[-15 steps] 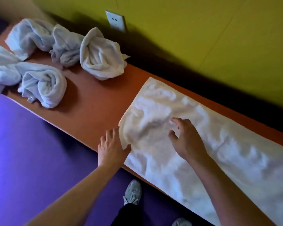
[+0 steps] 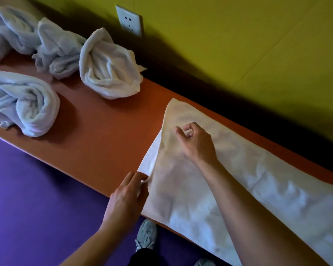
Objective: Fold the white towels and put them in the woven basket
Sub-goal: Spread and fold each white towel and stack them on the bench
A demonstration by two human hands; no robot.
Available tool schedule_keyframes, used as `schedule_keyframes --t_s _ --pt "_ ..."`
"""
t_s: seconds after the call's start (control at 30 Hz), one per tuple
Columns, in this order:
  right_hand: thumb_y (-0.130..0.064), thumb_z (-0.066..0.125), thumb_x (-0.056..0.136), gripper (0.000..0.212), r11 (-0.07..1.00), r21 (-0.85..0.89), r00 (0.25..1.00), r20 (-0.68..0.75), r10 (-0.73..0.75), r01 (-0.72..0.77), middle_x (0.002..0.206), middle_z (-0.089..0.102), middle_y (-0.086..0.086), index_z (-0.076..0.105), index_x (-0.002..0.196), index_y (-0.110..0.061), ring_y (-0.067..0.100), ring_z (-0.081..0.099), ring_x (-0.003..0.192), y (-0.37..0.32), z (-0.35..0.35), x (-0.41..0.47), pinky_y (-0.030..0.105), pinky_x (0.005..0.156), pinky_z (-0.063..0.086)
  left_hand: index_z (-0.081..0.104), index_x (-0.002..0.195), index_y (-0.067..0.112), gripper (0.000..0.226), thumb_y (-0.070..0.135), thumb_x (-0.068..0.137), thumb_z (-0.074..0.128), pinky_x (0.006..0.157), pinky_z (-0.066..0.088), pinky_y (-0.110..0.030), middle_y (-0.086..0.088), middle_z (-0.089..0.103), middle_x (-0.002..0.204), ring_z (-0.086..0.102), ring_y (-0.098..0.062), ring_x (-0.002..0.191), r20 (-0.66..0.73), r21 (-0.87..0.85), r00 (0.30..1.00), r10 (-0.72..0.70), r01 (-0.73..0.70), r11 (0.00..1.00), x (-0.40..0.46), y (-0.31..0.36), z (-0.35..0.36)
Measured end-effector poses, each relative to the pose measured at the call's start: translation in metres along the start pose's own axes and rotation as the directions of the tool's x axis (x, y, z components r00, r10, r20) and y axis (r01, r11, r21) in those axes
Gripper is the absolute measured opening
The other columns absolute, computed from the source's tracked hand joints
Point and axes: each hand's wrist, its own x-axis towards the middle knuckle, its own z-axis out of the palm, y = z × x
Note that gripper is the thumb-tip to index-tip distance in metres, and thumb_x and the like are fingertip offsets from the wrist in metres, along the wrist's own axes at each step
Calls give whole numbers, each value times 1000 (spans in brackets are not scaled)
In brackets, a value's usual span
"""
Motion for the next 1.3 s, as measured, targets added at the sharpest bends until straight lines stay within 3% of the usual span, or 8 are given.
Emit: schedule_keyframes --t_s 0.13,0.37,0.5,0.6,0.77,0.97,1.13,1.3 --pt "-74 57 85 71 992 -6 990 48 130 -129 119 70 3 57 127 -17 23 67 106 -18 0 2 29 77 48 63 105 27 18 15 92 67 49 48 -24 19 56 100 57 -5 69 65 -40 991 117 -115 993 -24 16 5" --pt "-27 55 103 33 971 116 967 -123 225 -211 125 70 14 66 125 -4 31 68 112 10 -18 -5 36 91 54 60 112 34 18 36 97 51 50 48 -21 19 57 97 59 -3 70 118 -150 978 172 -154 977 -50 54 19" --pt "-37 54 103 37 946 262 945 -213 249 -190 84 69 10 65 86 -6 32 66 84 63 -62 -18 37 69 46 59 104 38 14 39 90 64 50 46 -16 22 56 88 57 1 65 168 -184 961 220 -189 965 -66 80 30" --pt "-37 54 103 42 937 316 932 -275 238 -146 60 44 -5 44 66 -18 10 44 55 103 -100 -41 29 53 31 57 101 39 13 44 89 61 49 47 -18 22 57 90 57 1 66 213 -187 942 261 -223 957 -83 106 47" --pt "-29 49 106 38 916 362 903 -313 296 -174 65 38 -8 39 70 -19 6 37 59 172 -150 -80 27 57 28 58 104 39 14 40 90 58 52 44 -10 22 59 91 59 4 68 287 -230 890 354 -295 927 -117 164 83" --pt "-28 42 108 34 845 492 888 -266 376 -210 102 61 6 61 117 -2 19 55 94 267 -203 -124 30 81 39 57 110 37 20 35 91 58 54 52 -23 20 60 95 61 -1 68 368 -274 812 453 -371 887 -166 233 142" --pt "-28 48 104 33 828 505 845 -309 437 -244 69 48 9 52 82 -2 17 41 64 350 -237 -147 34 64 30 53 111 38 21 35 90 55 55 55 -25 19 58 98 61 -3 69 430 -273 768 474 -390 879 -198 285 191" --pt "-26 51 104 35 804 550 857 -280 432 -226 69 42 2 53 80 0 11 37 59 413 -260 -161 27 54 28 52 110 39 17 36 93 51 57 51 -23 18 57 99 59 -6 70 486 -237 737 469 -405 883 -218 319 239"
